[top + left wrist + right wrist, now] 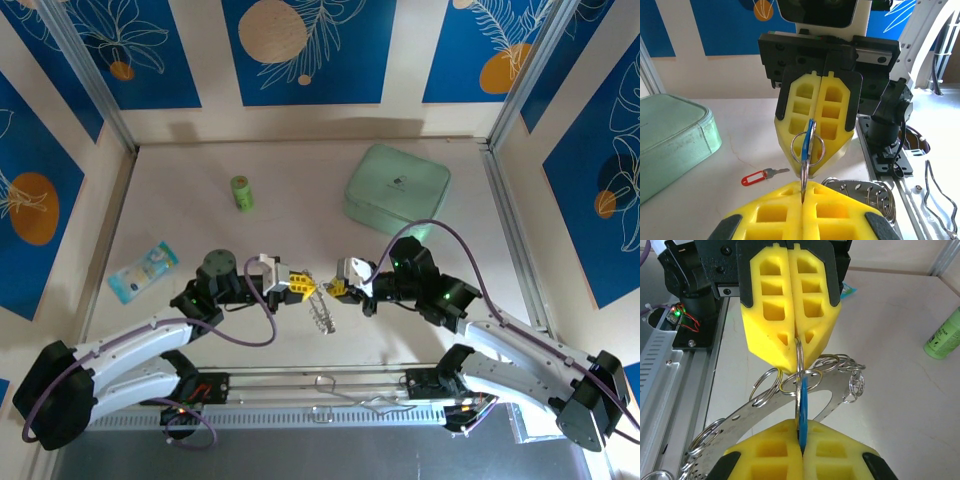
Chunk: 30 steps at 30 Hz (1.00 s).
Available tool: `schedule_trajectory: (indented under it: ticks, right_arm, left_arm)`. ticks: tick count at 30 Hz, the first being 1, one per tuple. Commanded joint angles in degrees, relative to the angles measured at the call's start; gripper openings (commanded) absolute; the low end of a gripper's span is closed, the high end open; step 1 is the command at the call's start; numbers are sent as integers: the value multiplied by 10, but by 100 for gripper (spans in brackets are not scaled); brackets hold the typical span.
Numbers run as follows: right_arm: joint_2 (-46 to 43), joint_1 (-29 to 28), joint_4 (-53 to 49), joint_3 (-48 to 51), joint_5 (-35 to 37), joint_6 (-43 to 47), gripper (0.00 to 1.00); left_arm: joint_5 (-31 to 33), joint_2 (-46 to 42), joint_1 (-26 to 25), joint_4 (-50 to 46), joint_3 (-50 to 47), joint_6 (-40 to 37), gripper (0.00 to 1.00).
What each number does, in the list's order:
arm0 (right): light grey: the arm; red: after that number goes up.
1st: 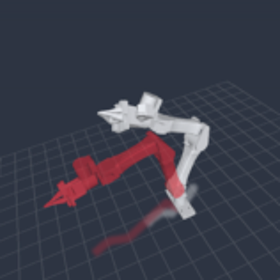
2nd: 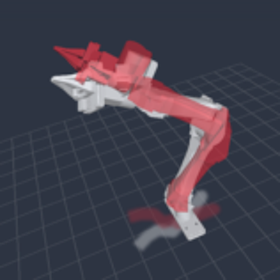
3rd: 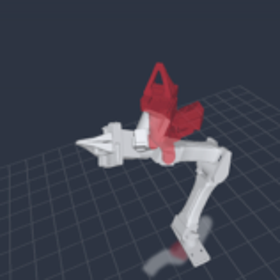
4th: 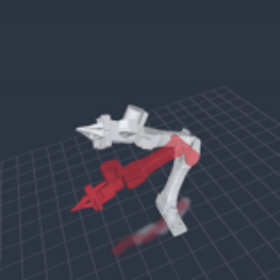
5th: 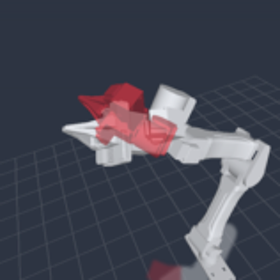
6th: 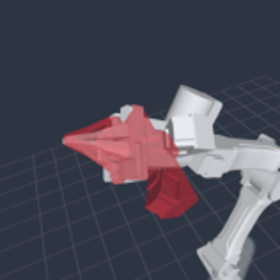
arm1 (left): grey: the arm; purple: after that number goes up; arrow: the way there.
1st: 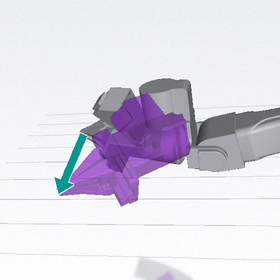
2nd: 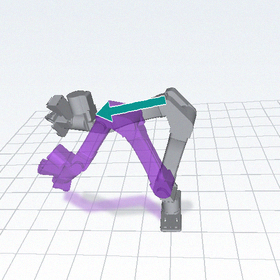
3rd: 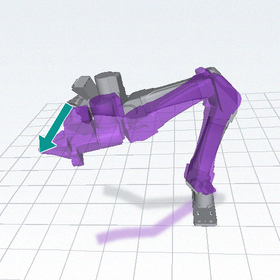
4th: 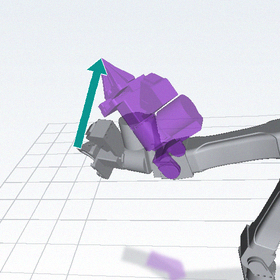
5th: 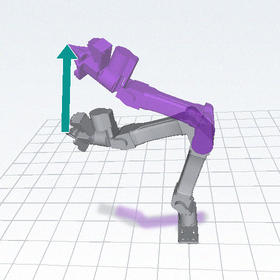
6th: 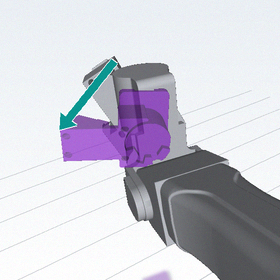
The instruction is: Put the keys on the keyring
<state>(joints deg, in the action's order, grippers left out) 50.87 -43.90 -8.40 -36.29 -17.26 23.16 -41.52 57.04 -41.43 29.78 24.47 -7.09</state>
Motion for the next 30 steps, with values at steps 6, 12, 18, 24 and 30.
schedule_trajectory:
  ticks: [6,12,18,24,30]
  right_arm:
    - [11,5,-26,-43,13,29,0]
    - [26,8,-48,-62,34,39,0]
    - [49,8,-73,-80,49,49,0]
    - [91,-17,-69,-104,44,59,0]
    - [159,-55,-15,-135,11,49,0]
  left_arm:
    - [36,-10,5,-38,3,-17,22]
    - [106,-39,5,4,-25,2,48]
    - [299,-126,5,33,-69,14,56]
    - [571,-234,6,-2,-91,18,62]
    - [755,-300,18,-37,-108,-10,67]
